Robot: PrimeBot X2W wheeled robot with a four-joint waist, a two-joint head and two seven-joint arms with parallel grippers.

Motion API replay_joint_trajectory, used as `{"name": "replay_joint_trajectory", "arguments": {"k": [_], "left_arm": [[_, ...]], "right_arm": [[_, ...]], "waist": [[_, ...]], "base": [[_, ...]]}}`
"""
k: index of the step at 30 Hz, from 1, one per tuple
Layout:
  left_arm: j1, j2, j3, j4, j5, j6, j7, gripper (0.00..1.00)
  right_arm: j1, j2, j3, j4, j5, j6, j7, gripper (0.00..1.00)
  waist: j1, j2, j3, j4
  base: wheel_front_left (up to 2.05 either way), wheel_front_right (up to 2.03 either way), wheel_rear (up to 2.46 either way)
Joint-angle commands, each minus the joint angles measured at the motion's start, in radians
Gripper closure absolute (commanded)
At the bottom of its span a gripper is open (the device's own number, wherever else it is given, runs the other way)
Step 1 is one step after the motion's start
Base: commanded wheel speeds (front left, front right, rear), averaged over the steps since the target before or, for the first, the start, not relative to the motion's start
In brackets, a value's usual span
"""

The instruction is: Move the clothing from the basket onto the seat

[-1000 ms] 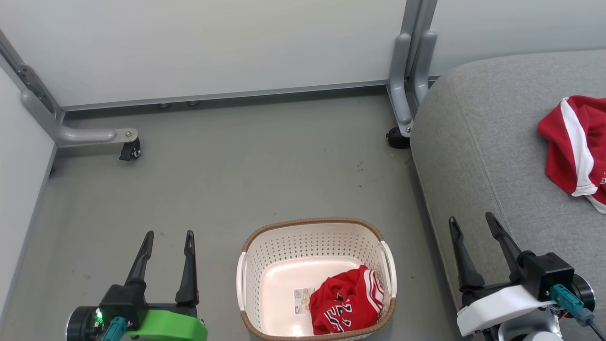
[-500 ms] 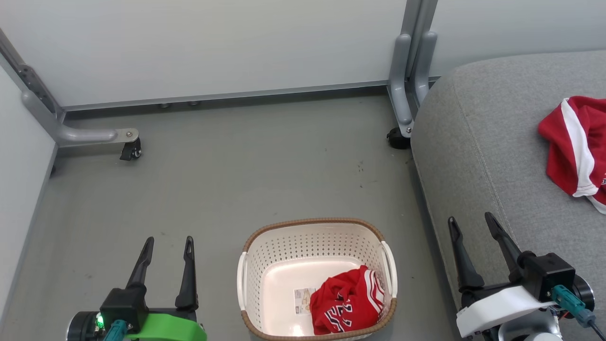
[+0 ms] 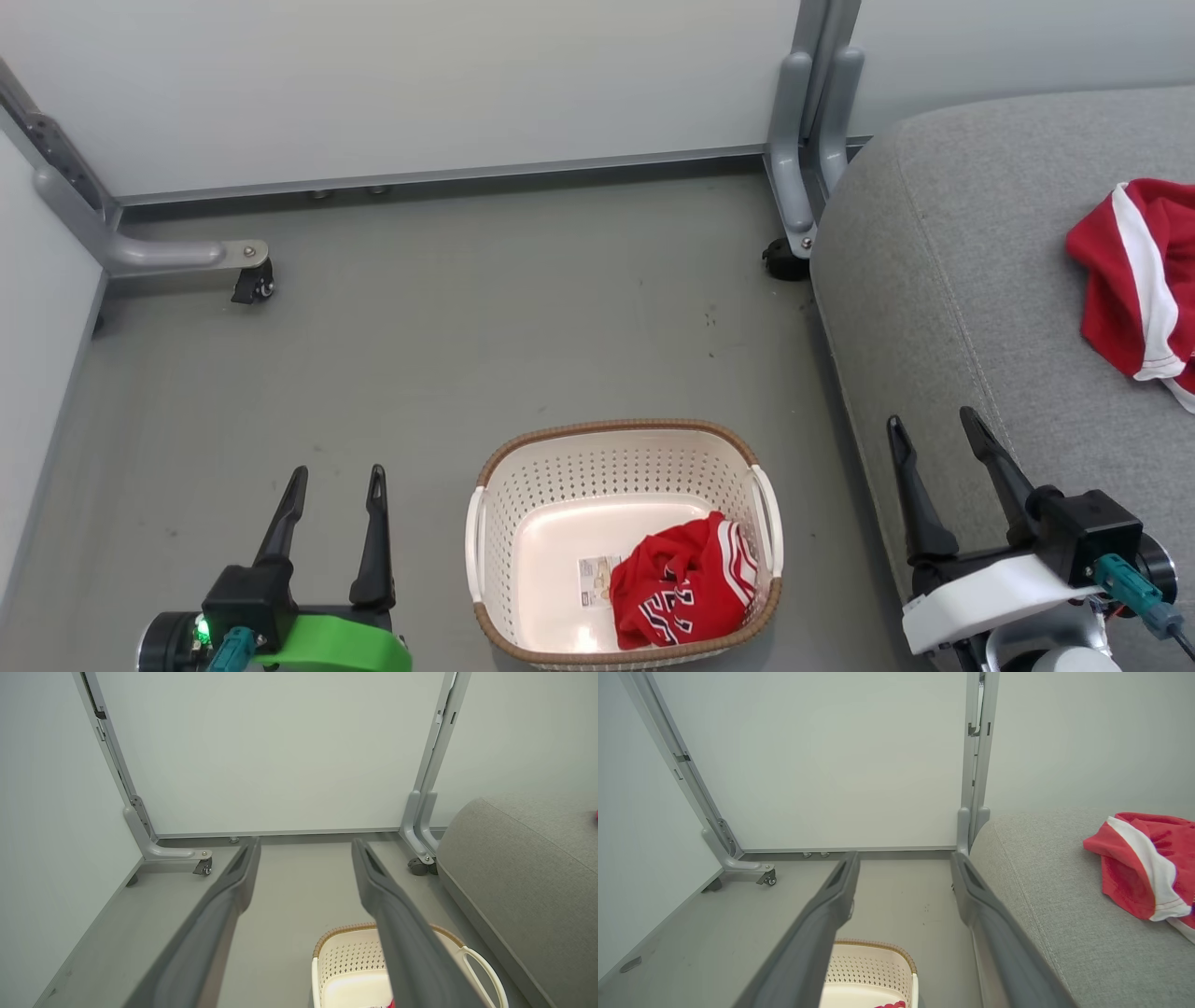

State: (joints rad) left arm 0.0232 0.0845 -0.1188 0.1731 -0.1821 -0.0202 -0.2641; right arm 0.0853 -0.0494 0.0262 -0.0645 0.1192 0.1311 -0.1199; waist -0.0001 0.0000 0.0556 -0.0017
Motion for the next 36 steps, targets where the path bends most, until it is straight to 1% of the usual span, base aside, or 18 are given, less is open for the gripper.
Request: {"name": "replay_joint_trajectory", "arguments": {"k": [1,5,9,14,17,23,28,36], "left_arm": [[-0.026,0.0,0.003,0.006,0.004,-0.005,0.0,0.0],[-0.063,-0.004,-0.021,0.019,0.024,-0.016,0.0,0.0],[-0.127,-0.011,-0.072,0.051,0.05,-0.037,0.0,0.0],[-0.232,-0.021,-0.181,0.136,0.075,-0.077,0.001,0.0],[-0.308,-0.024,-0.251,0.198,0.076,-0.094,0.004,0.0],[-0.464,-0.03,-0.383,0.335,0.064,-0.107,0.018,0.0],[-0.591,-0.031,-0.49,0.435,0.02,-0.11,0.031,0.0],[-0.764,-0.031,-0.64,0.567,-0.063,-0.111,0.057,0.0]], "right_arm": [[-0.016,-0.002,-0.001,-0.008,0.003,-0.001,0.0,0.0],[-0.045,-0.002,-0.004,-0.027,-0.011,-0.001,-0.005,0.0],[-0.089,-0.002,-0.001,-0.044,-0.023,-0.001,-0.011,0.0],[-0.16,-0.002,0.003,-0.061,-0.019,-0.001,-0.026,0.0],[-0.199,-0.002,-0.002,-0.069,-0.018,-0.001,-0.038,0.0],[-0.276,-0.002,-0.007,-0.086,-0.029,-0.001,-0.066,0.0],[-0.339,-0.002,0.001,-0.106,-0.047,-0.001,-0.086,0.0],[-0.425,-0.002,0.036,-0.108,-0.029,-0.001,-0.112,0.0]], "waist": [[0.0001,0.0,0.019,-0.002],[0.0001,0.0,0.075,-0.008],[0.0001,0.0,0.153,-0.019],[0.0001,0.0,0.262,-0.038],[0.0001,0.0,0.325,-0.045],[0.0001,0.0,0.465,-0.066],[0.0001,0.0,0.589,-0.089],[0.0001,0.0,0.761,-0.129]], "base": [[0.0,0.0,0.0],[0.0,0.0,0.0],[0.0,0.0,0.0],[0.0,0.0,0.0],[0.0,0.0,0.0],[0.0,0.0,0.0],[0.0,0.0,0.0],[0.0,0.0,0.0]]}}
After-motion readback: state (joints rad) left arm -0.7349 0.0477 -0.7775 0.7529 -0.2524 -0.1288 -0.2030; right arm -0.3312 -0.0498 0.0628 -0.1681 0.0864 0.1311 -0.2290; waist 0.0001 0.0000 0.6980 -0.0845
